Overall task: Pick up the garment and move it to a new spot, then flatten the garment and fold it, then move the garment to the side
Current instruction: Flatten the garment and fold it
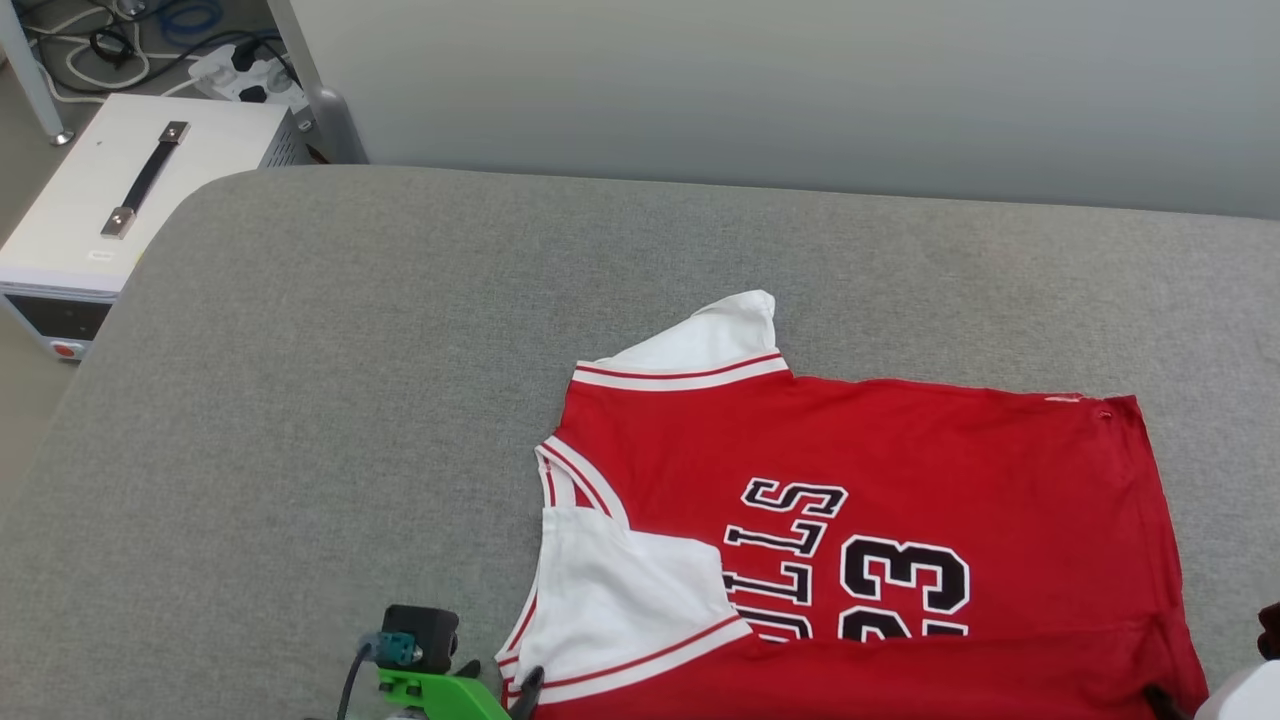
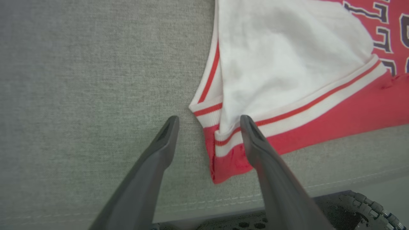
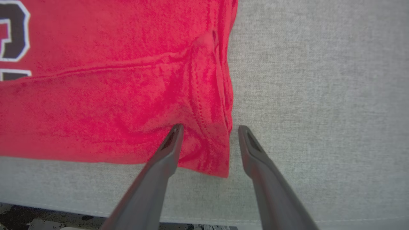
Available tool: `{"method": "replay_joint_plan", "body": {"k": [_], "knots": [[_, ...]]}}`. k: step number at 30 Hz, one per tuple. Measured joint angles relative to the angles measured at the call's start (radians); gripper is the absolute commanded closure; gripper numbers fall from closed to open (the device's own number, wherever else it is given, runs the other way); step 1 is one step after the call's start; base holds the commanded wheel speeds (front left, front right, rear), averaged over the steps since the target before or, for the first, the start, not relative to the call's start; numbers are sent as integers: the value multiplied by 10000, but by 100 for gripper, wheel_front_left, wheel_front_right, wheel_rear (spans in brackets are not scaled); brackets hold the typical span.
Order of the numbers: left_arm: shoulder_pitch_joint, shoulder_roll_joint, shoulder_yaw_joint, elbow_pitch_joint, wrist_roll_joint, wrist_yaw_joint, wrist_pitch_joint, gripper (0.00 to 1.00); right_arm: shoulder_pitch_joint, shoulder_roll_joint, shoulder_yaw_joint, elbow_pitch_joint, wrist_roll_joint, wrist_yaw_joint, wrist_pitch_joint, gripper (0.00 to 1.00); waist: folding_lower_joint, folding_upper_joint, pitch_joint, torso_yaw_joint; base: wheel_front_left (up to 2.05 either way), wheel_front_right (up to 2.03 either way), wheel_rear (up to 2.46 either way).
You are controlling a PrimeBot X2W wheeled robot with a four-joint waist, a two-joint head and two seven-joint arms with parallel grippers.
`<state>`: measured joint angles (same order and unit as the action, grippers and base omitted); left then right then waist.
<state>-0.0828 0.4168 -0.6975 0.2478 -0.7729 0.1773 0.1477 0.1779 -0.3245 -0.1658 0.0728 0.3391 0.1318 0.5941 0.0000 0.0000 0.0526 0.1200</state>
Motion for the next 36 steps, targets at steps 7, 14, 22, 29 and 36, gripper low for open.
{"method": "replay_joint_plan", "body": {"k": [7, 14, 22, 29, 36], "knots": [[-161, 276, 437, -913, 449, 180, -1133, 0, -253, -8, -6, -928, 88, 0, -1538, 0, 0, 0, -440, -120, 0, 0, 0], [-349, 297, 794, -1595, 706, 295, -2245, 0, -460, 351, -267, -1572, -36, -2, -3302, 0, 0, 0, -534, -317, 0, 0, 0], [-1566, 581, 1112, -1770, 834, 90, -2234, 0, -1046, 788, -130, -1962, -230, -2, -5016, 0, 0, 0, -58, -672, 0, 0, 0], [-3803, 736, 978, -1582, 955, -863, -1072, 0, -1438, 984, 54, -1916, -499, -2, -5985, 0, 0, 0, 704, -1101, 0, 0, 0], [-6274, 577, 343, -178, 418, -2065, 1753, 0, -1898, 1062, 79, -1954, -644, -2, -6151, 0, 0, 0, 1554, -1571, 0, 0, 0]]}}
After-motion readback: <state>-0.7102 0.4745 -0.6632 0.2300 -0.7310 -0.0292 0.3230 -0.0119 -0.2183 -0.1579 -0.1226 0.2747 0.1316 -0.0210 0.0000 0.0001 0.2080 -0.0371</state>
